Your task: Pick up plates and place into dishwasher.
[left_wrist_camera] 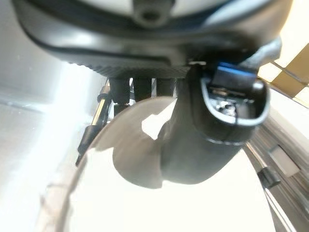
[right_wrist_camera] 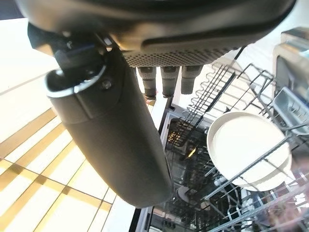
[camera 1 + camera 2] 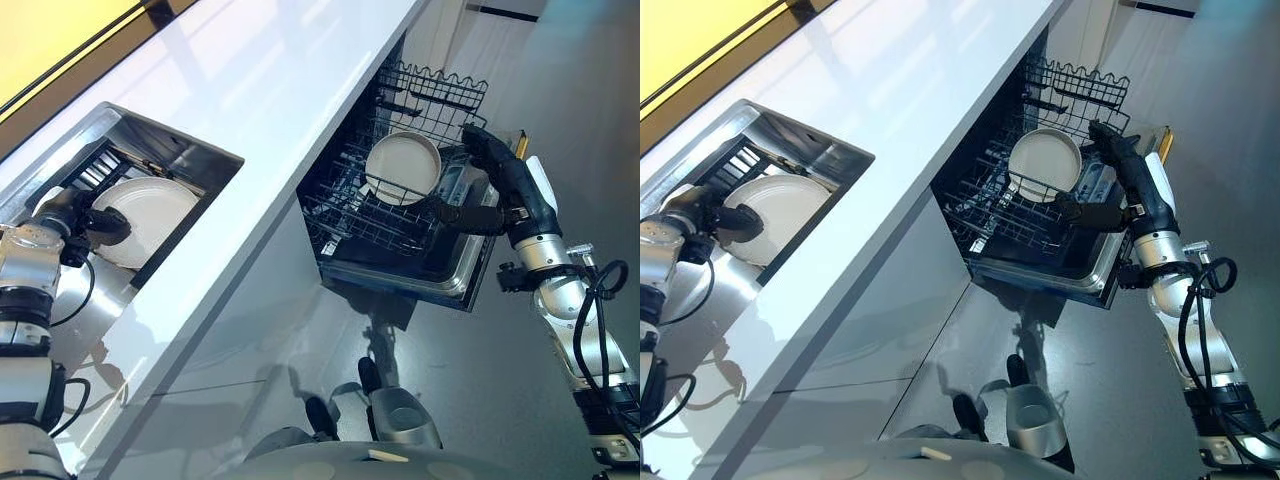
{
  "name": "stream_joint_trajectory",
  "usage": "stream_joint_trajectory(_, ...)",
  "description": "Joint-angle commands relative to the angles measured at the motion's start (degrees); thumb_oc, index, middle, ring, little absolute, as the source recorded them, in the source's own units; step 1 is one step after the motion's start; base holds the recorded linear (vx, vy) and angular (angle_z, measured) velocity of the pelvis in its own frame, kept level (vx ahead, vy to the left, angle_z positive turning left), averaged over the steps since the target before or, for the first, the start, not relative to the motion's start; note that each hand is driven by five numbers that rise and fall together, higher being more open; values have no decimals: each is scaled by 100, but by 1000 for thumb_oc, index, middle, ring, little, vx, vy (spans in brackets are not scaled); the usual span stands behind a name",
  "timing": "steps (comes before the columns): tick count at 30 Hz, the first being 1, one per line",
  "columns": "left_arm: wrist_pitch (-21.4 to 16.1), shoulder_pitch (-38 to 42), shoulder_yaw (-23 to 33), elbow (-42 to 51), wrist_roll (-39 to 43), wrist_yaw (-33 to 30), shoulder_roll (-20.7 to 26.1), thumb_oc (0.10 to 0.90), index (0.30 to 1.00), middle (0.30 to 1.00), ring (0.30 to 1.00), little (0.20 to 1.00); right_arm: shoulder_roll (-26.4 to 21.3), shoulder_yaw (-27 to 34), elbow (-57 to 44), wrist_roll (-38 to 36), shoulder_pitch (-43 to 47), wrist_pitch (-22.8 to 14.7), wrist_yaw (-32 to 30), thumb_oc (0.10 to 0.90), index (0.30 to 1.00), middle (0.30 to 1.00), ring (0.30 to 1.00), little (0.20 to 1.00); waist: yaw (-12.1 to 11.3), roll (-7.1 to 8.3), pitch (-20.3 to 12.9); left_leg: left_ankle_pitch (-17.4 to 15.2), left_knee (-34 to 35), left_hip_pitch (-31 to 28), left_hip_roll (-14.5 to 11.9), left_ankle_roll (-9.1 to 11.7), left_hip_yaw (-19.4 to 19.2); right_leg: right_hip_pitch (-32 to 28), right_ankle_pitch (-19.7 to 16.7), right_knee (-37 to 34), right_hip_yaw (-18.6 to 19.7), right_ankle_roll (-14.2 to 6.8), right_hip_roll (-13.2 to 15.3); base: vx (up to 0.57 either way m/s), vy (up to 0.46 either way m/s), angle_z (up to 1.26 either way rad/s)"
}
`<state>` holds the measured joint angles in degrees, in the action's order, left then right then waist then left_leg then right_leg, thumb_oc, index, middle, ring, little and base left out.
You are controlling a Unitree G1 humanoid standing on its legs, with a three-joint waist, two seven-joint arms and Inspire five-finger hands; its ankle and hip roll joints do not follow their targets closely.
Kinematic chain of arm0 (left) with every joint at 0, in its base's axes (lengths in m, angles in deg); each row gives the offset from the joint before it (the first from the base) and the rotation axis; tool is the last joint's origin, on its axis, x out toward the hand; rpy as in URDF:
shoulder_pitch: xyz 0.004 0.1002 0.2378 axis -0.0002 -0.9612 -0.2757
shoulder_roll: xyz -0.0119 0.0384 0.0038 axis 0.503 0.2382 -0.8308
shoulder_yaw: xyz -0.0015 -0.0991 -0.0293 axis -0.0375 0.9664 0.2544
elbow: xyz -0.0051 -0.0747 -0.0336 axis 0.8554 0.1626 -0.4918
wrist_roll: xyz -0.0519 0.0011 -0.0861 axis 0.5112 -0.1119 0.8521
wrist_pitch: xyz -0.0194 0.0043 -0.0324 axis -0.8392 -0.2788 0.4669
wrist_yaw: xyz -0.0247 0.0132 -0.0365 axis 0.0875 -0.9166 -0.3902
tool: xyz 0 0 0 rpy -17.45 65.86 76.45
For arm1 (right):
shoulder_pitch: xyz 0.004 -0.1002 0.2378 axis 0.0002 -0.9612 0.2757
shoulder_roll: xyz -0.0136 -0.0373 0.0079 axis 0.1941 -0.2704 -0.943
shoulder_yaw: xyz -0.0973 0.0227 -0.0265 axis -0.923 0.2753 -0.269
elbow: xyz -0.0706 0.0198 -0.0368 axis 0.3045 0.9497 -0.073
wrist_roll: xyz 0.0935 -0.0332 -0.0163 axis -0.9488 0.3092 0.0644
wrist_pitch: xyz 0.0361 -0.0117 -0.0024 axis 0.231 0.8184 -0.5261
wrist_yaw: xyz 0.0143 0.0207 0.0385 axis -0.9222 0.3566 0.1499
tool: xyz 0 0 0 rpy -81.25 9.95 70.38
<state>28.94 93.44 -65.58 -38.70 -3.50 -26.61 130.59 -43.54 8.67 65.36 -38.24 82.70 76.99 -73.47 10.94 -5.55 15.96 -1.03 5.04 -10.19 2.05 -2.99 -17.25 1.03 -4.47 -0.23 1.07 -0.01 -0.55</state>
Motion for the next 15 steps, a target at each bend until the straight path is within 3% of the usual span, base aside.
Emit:
stream_joint_trajectory(1,-516,-134,-122,410,43,-307,432,100,300,300,300,200,-76,298,-375,-578,311,-570,-131,800,900,900,900,900,-118,-18,-809,-784,-811,475,323,-130,306,150,878,724,-229,-771,220,-60,-89,10)
stream_joint_trajectory(5,-841,22,-128,735,45,-930,507,100,300,300,300,200,112,242,-253,-1337,299,-653,68,800,900,900,900,900,-175,31,-917,-671,-653,448,308,-104,410,60,914,677,-275,-719,158,-44,-102,7)
stream_joint_trajectory(7,-1058,134,-108,909,-236,-1561,533,100,300,300,300,200,282,237,-119,-1622,285,-708,202,800,900,900,900,900,-199,73,-992,-637,-598,433,299,-80,454,11,914,599,-311,-682,125,-27,-111,5)
stream_joint_trajectory(15,-1669,11,198,1816,-836,-3145,794,100,300,300,300,200,490,326,-99,-1910,195,-822,315,800,900,900,900,900,-302,152,-1144,-585,-534,422,235,-32,582,-102,1032,555,-359,-551,36,-19,-95,11)
